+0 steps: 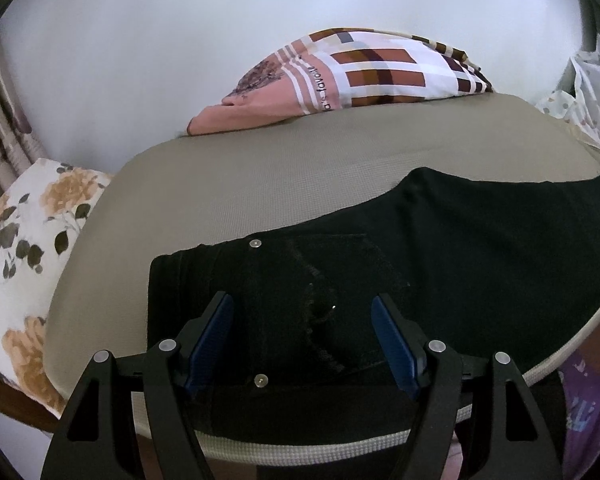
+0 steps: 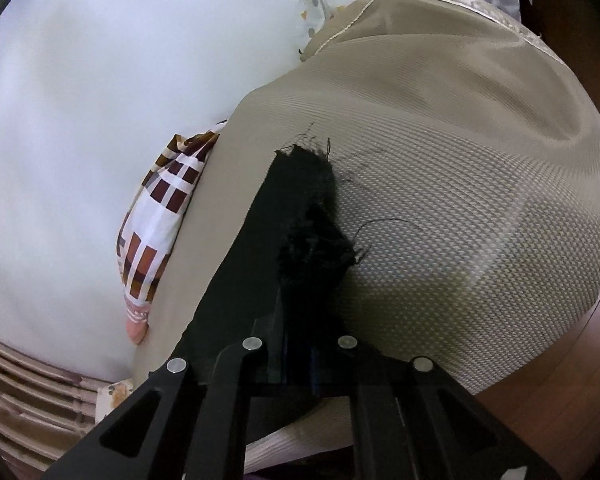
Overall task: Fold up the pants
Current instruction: 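Grip the trouser hem with the right tool while the left tool holds the waistband, then carry the gripped hem with the right tool over the trousers toward the waistband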
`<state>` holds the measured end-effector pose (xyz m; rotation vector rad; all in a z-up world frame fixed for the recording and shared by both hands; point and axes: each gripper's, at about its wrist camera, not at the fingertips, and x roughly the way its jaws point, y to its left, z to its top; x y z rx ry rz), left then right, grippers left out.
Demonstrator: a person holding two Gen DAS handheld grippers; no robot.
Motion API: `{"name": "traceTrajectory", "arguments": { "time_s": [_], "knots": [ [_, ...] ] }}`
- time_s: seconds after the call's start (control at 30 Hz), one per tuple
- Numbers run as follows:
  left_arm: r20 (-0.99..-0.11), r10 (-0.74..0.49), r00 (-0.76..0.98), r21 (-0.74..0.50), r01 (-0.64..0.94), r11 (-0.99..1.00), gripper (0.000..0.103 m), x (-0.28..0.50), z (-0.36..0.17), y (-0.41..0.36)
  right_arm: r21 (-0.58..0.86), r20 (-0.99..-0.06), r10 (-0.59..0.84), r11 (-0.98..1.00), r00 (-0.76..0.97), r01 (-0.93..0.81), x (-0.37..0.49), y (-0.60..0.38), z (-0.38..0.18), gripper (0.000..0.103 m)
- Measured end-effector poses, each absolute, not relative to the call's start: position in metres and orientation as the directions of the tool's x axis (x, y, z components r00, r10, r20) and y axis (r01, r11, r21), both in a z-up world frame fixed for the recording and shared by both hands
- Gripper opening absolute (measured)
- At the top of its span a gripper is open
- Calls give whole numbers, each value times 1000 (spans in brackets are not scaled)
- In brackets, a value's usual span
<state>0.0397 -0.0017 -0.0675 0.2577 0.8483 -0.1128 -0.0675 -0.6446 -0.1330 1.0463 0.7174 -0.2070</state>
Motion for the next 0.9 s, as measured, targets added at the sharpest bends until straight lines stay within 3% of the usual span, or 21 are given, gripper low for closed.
{"name": "traceTrajectory", "arguments": {
  "time_s": [0.9],
  "knots": [
    [-763,44,645,204,176,963,77,42,-74,6,701,-624,202,573,755,426,-43,-615,-105,7]
  ]
}}
